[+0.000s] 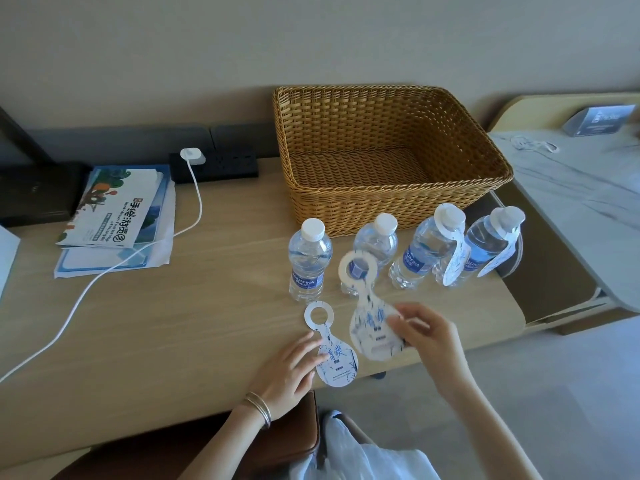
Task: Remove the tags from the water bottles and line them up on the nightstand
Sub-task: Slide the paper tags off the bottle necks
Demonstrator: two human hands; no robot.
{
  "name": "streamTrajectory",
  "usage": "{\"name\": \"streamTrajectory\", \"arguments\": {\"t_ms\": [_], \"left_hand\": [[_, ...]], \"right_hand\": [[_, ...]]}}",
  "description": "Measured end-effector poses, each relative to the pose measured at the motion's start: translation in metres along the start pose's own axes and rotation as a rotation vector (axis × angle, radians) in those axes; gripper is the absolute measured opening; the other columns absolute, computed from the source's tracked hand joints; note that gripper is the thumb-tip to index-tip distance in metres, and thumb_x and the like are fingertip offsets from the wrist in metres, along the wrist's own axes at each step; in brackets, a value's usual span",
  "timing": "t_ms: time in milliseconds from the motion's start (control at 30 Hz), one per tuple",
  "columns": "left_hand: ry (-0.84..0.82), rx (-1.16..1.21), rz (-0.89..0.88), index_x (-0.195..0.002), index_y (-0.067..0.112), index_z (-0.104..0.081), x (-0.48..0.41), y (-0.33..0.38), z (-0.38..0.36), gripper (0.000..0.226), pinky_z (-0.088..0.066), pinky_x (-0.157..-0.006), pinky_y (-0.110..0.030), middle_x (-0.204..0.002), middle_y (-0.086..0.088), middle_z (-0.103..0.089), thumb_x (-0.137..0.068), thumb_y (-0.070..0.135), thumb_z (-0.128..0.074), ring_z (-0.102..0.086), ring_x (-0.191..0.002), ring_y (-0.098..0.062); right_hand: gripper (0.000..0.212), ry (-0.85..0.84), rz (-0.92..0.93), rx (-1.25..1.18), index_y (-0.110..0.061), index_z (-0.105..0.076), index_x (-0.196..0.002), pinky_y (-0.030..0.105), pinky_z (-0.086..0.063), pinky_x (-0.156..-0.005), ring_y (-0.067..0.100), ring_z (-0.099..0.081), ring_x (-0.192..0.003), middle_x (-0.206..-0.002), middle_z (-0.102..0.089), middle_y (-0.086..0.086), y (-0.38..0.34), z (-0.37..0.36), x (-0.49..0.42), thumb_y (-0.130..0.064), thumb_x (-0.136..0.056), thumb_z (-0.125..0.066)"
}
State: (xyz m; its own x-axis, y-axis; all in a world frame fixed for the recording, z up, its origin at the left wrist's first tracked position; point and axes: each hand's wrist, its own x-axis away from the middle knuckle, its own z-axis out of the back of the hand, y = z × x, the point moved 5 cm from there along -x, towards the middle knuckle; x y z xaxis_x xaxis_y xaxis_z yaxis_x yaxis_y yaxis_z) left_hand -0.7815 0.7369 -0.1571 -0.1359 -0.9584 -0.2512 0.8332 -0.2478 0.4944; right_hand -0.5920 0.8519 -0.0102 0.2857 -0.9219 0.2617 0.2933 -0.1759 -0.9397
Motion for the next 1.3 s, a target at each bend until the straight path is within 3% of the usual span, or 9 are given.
{"name": "streamTrajectory", "arguments": {"t_ms": [67,200,367,467,667,800,900,1067,1300], "left_hand": [[0.003,0.008,0.000,-0.122,0.026,-0.058,0.000,0.000,0.000,0.037,-0.037,-0.106,-0.027,-0.137,0.007,-0.047,-0.088,0.015,-0.047,-0.032,-0.138,-0.012],[-0.008,-0.021,-0.005,-0.124,0.026,-0.057,0.001,0.000,0.000,0.037,-0.036,-0.106,-0.026,-0.130,0.006,-0.052,-0.089,0.017,-0.047,-0.034,-0.136,-0.013],[-0.041,-0.048,-0.029,-0.123,0.025,-0.056,0.001,-0.001,-0.003,0.034,-0.025,-0.112,-0.026,-0.131,0.004,-0.053,-0.090,0.032,-0.052,-0.034,-0.135,-0.016],[-0.054,-0.056,0.011,-0.125,0.024,-0.054,0.000,-0.002,-0.003,0.046,-0.024,-0.110,-0.025,-0.131,0.008,-0.051,-0.086,0.048,-0.055,-0.031,-0.136,-0.012],[-0.012,0.038,0.114,-0.128,0.025,-0.050,-0.002,-0.002,0.001,0.058,-0.024,-0.108,-0.022,-0.132,0.009,-0.049,-0.077,0.051,-0.061,-0.030,-0.134,-0.005],[0.011,0.048,0.093,-0.123,0.028,-0.055,-0.001,-0.001,0.000,0.048,-0.027,-0.109,-0.025,-0.128,0.011,-0.053,-0.079,0.047,-0.060,-0.032,-0.135,-0.007],[0.033,0.033,0.064,-0.116,0.028,-0.059,0.001,-0.001,-0.002,0.040,-0.032,-0.106,-0.029,-0.125,0.008,-0.055,-0.080,0.046,-0.062,-0.033,-0.135,-0.010],[0.054,0.077,0.053,-0.110,0.025,-0.061,0.000,-0.003,-0.001,0.032,-0.041,-0.101,-0.036,-0.128,0.011,-0.054,-0.082,0.040,-0.064,-0.036,-0.135,-0.011],[0.078,0.113,0.062,-0.108,0.021,-0.066,-0.002,-0.004,-0.002,0.030,-0.037,-0.105,-0.031,-0.126,0.008,-0.059,-0.082,0.037,-0.067,-0.037,-0.134,-0.010]], "right_hand": [[0.014,0.007,-0.064,0.127,-0.023,-0.070,-0.083,0.035,-0.054,-0.053,0.010,-0.063,-0.058,-0.071,-0.070,0.004,0.031,-0.002,0.002,-0.009,-0.082,-0.068],[0.019,0.014,-0.087,0.294,-0.026,-0.067,-0.079,0.013,-0.045,-0.048,0.000,-0.057,-0.049,-0.070,-0.066,0.000,0.065,-0.015,-0.003,-0.007,-0.081,-0.069],[0.019,0.017,-0.169,0.406,-0.028,-0.063,-0.085,0.032,-0.052,-0.066,0.013,-0.060,-0.064,-0.077,-0.063,-0.001,0.095,-0.031,-0.018,-0.012,-0.078,-0.071],[0.022,-0.005,-0.176,0.398,-0.026,-0.058,-0.081,0.040,-0.056,-0.066,0.018,-0.060,-0.069,-0.075,-0.060,-0.005,0.104,-0.043,-0.019,-0.012,-0.075,-0.074],[0.020,0.046,-0.125,0.423,-0.019,-0.057,-0.078,0.033,-0.049,-0.064,0.016,-0.057,-0.065,-0.068,-0.061,-0.007,0.106,-0.058,-0.017,-0.015,-0.073,-0.076],[0.017,0.160,-0.062,0.385,-0.020,-0.060,-0.081,0.026,-0.045,-0.062,0.011,-0.059,-0.067,-0.069,-0.062,-0.008,0.104,-0.053,-0.013,-0.015,-0.075,-0.075],[0.016,0.234,-0.021,0.337,-0.022,-0.061,-0.084,0.031,-0.050,-0.064,0.007,-0.060,-0.071,-0.074,-0.063,-0.011,0.101,-0.040,-0.009,-0.016,-0.077,-0.074],[0.023,0.148,-0.016,0.249,-0.029,-0.060,-0.078,0.031,-0.054,-0.060,0.006,-0.061,-0.070,-0.074,-0.066,-0.011,0.100,-0.032,-0.006,-0.011,-0.077,-0.074],[0.024,0.085,-0.106,0.292,-0.030,-0.060,-0.075,0.045,-0.057,-0.064,0.016,-0.062,-0.068,-0.072,-0.064,-0.007,0.111,-0.041,-0.015,-0.013,-0.073,-0.076]]}}
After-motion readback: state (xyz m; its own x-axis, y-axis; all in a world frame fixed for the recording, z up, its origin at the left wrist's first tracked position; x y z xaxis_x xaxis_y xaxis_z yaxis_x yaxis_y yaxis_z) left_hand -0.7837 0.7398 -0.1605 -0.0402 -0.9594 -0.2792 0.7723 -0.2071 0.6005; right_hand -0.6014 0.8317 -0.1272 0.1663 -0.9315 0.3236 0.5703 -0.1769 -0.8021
